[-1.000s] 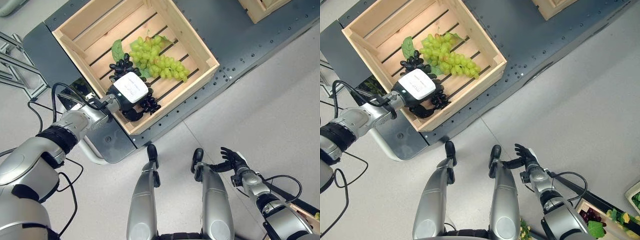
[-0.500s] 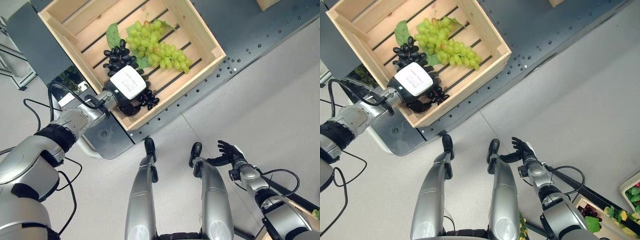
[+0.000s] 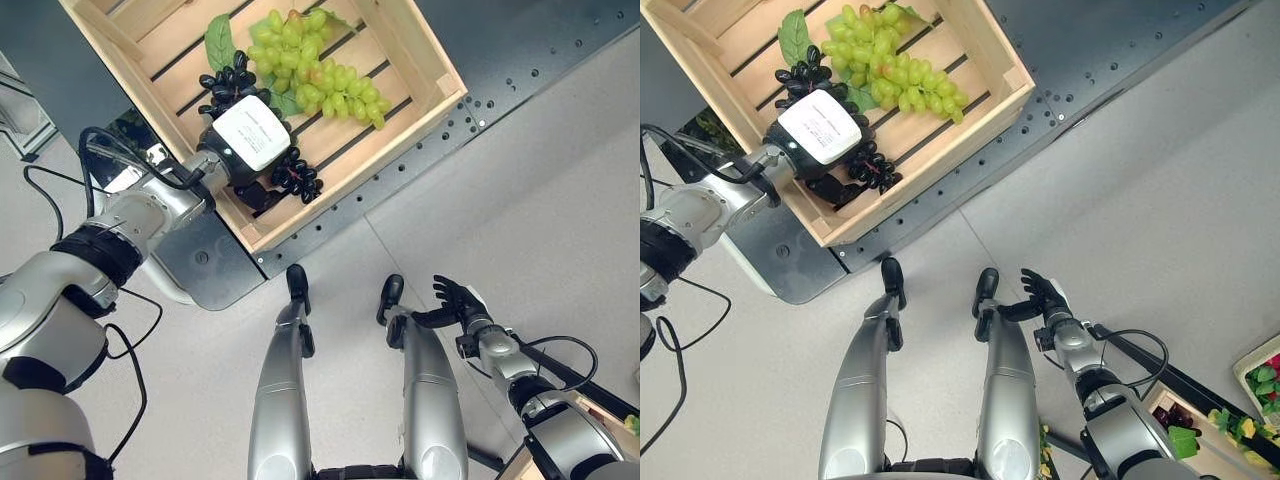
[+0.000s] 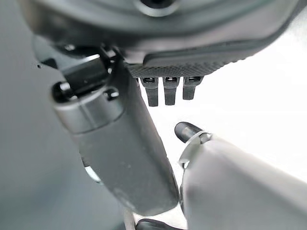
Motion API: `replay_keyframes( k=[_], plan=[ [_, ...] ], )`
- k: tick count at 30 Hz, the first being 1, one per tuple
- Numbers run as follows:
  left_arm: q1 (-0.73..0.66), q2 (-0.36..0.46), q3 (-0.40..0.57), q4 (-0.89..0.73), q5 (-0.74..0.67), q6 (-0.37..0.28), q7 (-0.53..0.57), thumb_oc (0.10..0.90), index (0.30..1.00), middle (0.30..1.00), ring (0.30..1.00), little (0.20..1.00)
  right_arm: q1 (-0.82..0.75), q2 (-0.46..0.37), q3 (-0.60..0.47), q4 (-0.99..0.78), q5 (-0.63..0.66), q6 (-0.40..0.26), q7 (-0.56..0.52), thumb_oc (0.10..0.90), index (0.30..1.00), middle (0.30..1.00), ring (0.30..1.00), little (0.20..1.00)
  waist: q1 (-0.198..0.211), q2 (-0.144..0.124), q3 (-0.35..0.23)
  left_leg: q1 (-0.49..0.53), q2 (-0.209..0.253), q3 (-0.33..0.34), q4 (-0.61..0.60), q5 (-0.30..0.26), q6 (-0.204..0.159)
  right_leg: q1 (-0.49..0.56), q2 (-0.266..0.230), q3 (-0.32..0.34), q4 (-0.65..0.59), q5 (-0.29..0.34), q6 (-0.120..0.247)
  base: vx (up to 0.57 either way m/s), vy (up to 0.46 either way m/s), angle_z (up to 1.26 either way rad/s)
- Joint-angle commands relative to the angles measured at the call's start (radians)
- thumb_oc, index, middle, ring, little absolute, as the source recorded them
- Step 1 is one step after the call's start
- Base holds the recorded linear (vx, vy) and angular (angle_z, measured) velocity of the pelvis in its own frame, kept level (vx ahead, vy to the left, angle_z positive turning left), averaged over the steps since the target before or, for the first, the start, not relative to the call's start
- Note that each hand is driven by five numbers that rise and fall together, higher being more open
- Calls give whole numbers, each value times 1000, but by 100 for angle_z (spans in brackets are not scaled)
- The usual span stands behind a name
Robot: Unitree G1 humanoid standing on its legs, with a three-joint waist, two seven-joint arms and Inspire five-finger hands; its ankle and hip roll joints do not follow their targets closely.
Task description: Pick up the fruits from the basket on one side to the basket on the other side
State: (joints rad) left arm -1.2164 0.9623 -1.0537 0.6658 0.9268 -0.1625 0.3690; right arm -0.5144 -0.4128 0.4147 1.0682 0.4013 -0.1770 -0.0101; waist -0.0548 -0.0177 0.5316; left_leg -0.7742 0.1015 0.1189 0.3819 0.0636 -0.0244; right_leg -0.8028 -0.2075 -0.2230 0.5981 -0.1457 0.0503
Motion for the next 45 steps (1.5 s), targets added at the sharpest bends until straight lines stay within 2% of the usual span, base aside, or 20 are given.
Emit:
replay_keyframes(
  k=[1, 9, 15, 17, 21, 23, 24, 25, 29, 30, 31, 32, 34, 39, 41, 42, 45],
  plan=[
    [-41, 3, -2, 27, -23, 20, -41, 400, 300, 300, 300, 300, 26, -37, 11, -47, 49, -67, -28, 800, 900, 900, 900, 900, -8, -4, -12, 19, 16, 33, 126, -176, 2, 47, 14, 48, -100, 61, 27, 0, 0, 0],
    [-40, 23, 0, -27, -39, 30, -30, 400, 300, 300, 300, 300, 56, -37, -2, -78, 85, -77, -18, 800, 900, 900, 900, 900, -3, 14, -12, 49, 7, 37, 138, -191, 14, 72, 7, 49, -81, 53, 29, 0, 0, 0],
    [-10, 27, 55, -38, -145, 19, 87, 400, 300, 300, 300, 300, 74, -33, -1, -130, 101, -102, -8, 800, 900, 900, 900, 900, 0, 25, -12, 112, 1, 45, 137, -202, 21, 126, 7, 55, -63, 38, 32, -6, 2, 0],
    [16, 25, 97, -30, -247, 0, 150, 400, 300, 300, 300, 300, 85, -32, 5, -175, 106, -113, -12, 800, 900, 900, 900, 900, 0, 27, -12, 143, 0, 51, 138, -208, 23, 152, 6, 58, -53, 30, 31, -41, 4, -5],
    [88, 10, 206, -27, -396, -94, 268, 400, 300, 300, 300, 300, 110, -30, 6, -274, 97, -119, -25, 800, 900, 900, 900, 900, 2, 27, -12, 205, -3, 49, 137, -216, 23, 205, 5, 59, -36, 14, 30, -37, -2, -7],
    [129, -1, 263, -33, -481, -135, 300, 400, 300, 300, 300, 300, 120, -24, 9, -318, 87, -117, -40, 800, 900, 900, 900, 900, 1, 27, -12, 241, -7, 46, 128, -216, 21, 238, 4, 59, -38, 9, 29, -27, 0, -4],
    [185, -29, 347, -54, -548, -189, 316, 400, 300, 300, 300, 300, 128, -9, 10, -368, 72, -120, -60, 800, 900, 900, 900, 900, 5, 26, -12, 287, -10, 43, 117, -218, 21, 280, 2, 59, -41, 3, 29, -26, -7, -4],
    [207, -41, 383, -62, -575, -213, 323, 400, 300, 300, 300, 300, 128, -4, 9, -386, 69, -116, -66, 800, 900, 900, 900, 900, 8, 25, -12, 306, -11, 43, 112, -218, 20, 297, 1, 57, -43, 1, 29, -34, -10, -3],
    [323, -119, 550, -129, -705, -270, 349, 400, 300, 300, 300, 300, 142, 37, 16, -457, 41, -107, -91, 800, 900, 900, 900, 900, 16, 21, -12, 429, -18, 35, 76, -221, 16, 413, -8, 52, -72, -5, 32, -3, -3, -2],
    [335, -128, 563, -138, -717, -273, 349, 400, 300, 300, 300, 300, 145, 42, 17, -462, 36, -112, -91, 800, 900, 900, 900, 900, 17, 21, -14, 442, -19, 34, 69, -220, 17, 426, -9, 51, -78, -5, 32, 31, -7, -3],
    [379, -169, 612, -179, -731, -272, 338, 400, 300, 300, 300, 300, 151, 59, 26, -473, 35, -113, -92, 800, 900, 900, 900, 900, 23, 22, -40, 484, -22, 33, 41, -218, 15, 466, -17, 42, -101, -5, 35, 41, -8, -3],
    [400, -186, 630, -199, -744, -268, 335, 400, 300, 300, 300, 300, 154, 66, 30, -481, 27, -125, -79, 800, 900, 900, 900, 900, 26, 23, -52, 504, -23, 33, 26, -216, 15, 485, -20, 38, -115, -4, 36, 66, -2, -3],
    [444, -228, 658, -254, -758, -232, 313, 400, 300, 300, 300, 300, 163, 85, 43, -510, 5, -108, -68, 800, 900, 900, 900, 900, 28, 28, -93, 570, -31, 34, -35, -205, 14, 547, -24, 27, -169, 3, 41, 109, 23, 0],
    [509, -268, 699, -327, -866, -178, 238, 400, 300, 300, 300, 300, 199, 86, 63, -597, -26, -96, -39, 800, 900, 900, 900, 900, 20, 41, -185, 699, -46, 31, -166, -177, 9, 689, -5, 13, -314, 26, 43, 117, 28, -3],
    [531, -291, 716, -349, -1035, -125, 120, 400, 300, 300, 300, 300, 207, 81, 63, -629, -9, -99, -18, 800, 900, 900, 900, 900, 19, 45, -228, 749, -49, 32, -215, -170, 7, 749, 4, 4, -378, 36, 45, 99, 15, -8],
    [548, -313, 727, -361, -1149, -129, 69, 400, 300, 300, 300, 300, 208, 82, 59, -648, 13, -107, 8, 800, 900, 900, 900, 900, 18, 48, -245, 775, -49, 31, -239, -165, 6, 780, 8, -1, -409, 44, 46, 68, 8, -1],
    [602, -391, 761, -395, -1320, -118, -38, 400, 300, 300, 300, 300, 207, 90, 51, -697, 28, -101, 46, 800, 900, 900, 900, 900, 20, 55, -297, 830, -46, 30, -286, -154, 5, 844, 15, -11, -467, 61, 45, 111, 8, 6]
  ],
)
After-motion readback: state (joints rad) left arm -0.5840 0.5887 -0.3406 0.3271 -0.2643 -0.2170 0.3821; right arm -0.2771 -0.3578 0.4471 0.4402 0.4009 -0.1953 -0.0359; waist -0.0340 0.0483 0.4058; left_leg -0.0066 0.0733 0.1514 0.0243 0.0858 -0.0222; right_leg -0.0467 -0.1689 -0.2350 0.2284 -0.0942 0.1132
